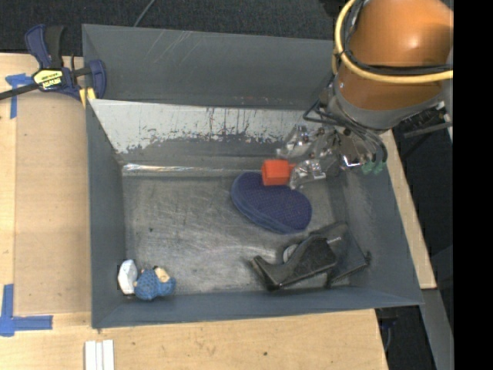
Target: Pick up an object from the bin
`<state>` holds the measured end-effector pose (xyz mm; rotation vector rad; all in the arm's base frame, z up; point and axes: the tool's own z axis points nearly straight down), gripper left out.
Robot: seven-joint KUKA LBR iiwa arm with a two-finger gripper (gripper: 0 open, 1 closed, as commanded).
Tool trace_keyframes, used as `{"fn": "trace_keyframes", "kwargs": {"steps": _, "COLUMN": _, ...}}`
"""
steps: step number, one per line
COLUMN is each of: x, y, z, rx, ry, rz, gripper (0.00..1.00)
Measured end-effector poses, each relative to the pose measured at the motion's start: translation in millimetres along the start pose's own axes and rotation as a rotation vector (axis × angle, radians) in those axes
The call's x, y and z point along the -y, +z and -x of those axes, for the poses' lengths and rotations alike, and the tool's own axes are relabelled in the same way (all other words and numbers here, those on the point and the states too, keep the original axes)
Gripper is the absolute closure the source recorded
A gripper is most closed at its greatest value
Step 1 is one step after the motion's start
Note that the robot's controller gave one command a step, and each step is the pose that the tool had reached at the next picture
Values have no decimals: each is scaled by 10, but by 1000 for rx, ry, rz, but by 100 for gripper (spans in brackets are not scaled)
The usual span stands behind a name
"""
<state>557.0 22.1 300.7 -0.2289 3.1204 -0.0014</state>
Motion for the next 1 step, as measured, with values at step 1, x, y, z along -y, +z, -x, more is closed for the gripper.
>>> {"fn": "trace_keyframes", "kwargs": {"steps": 1, "x": 52, "y": -941, "z": 30, "rx": -3, "ry": -317, "rz": 2, "gripper": 100}}
